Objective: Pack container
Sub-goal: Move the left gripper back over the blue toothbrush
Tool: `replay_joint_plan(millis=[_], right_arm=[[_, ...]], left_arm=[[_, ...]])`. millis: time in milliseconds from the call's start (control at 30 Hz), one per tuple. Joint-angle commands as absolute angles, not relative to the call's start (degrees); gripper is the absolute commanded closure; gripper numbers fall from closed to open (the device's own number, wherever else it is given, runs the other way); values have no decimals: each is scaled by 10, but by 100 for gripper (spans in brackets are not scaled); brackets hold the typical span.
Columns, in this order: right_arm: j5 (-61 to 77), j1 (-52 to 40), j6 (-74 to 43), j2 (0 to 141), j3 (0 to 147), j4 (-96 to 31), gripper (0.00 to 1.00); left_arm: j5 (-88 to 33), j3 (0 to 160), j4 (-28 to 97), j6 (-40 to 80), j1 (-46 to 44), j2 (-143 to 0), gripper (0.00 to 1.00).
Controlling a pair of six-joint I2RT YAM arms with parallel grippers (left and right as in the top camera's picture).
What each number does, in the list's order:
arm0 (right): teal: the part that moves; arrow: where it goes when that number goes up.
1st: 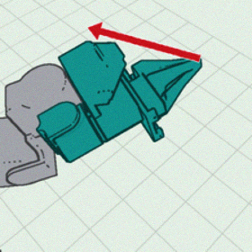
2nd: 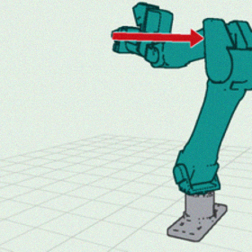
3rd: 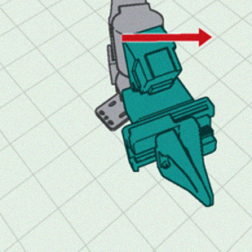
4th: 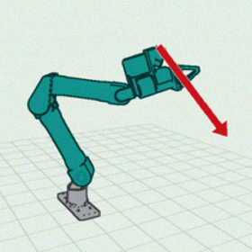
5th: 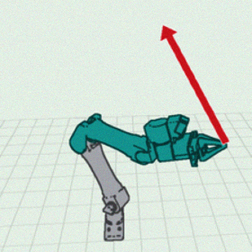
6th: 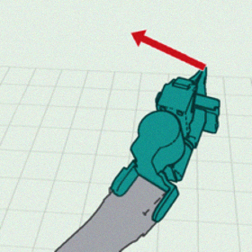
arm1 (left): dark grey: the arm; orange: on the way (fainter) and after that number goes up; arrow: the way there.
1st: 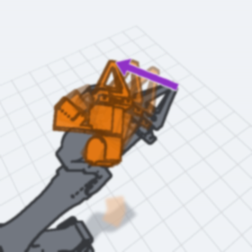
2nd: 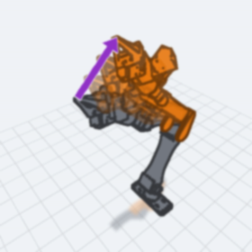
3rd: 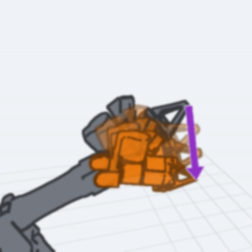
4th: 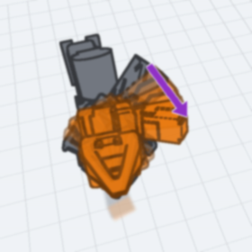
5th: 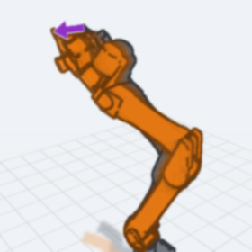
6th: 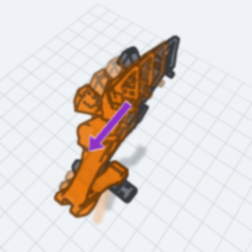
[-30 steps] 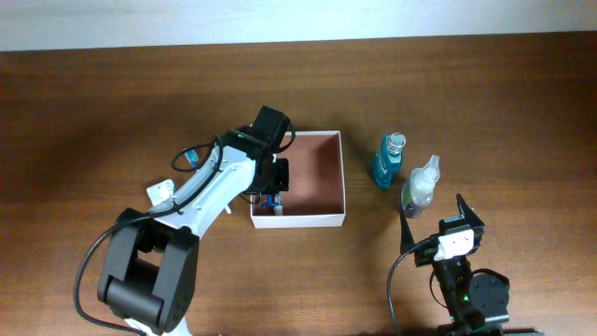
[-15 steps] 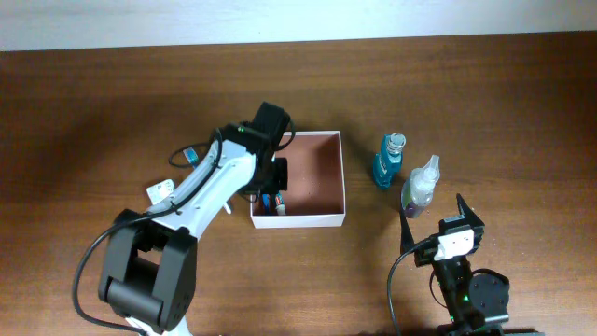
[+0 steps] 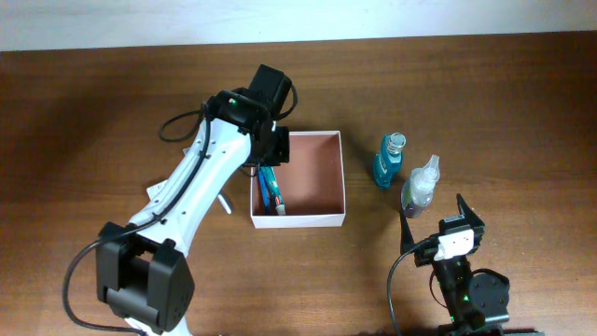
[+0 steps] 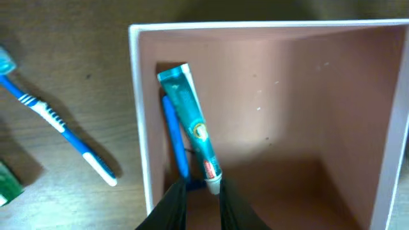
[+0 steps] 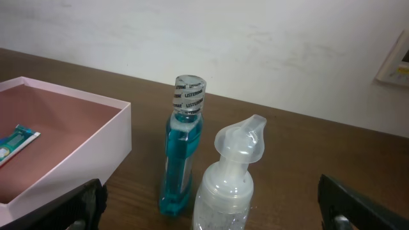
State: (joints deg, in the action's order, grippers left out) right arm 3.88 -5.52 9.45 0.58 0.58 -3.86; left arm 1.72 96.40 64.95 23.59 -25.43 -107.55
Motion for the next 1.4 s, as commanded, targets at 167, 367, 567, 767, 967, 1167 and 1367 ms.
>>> replay_joint_plan(millis=[167, 367, 567, 767, 967, 1167, 1367], right_arm=[[34, -60, 96, 2, 3, -42, 2], [34, -60, 96, 2, 3, -42, 2], [34, -60, 96, 2, 3, -42, 2], [34, -60, 96, 2, 3, -42, 2], [34, -60, 96, 2, 3, -42, 2], [34, -60, 96, 2, 3, -42, 2], [34, -60, 96, 2, 3, -42, 2]], left_arm=[[34, 968, 661, 249, -183, -1067, 82], [35, 959, 669, 263, -143, -1069, 81], [35, 909, 646, 281, -123, -1070, 81], [33, 823, 579, 344, -89, -1070, 77], [30, 757, 515, 365, -53, -1070, 76], [28, 712, 452, 365, -50, -1071, 76], [28, 704, 430, 365, -50, -1072, 76]])
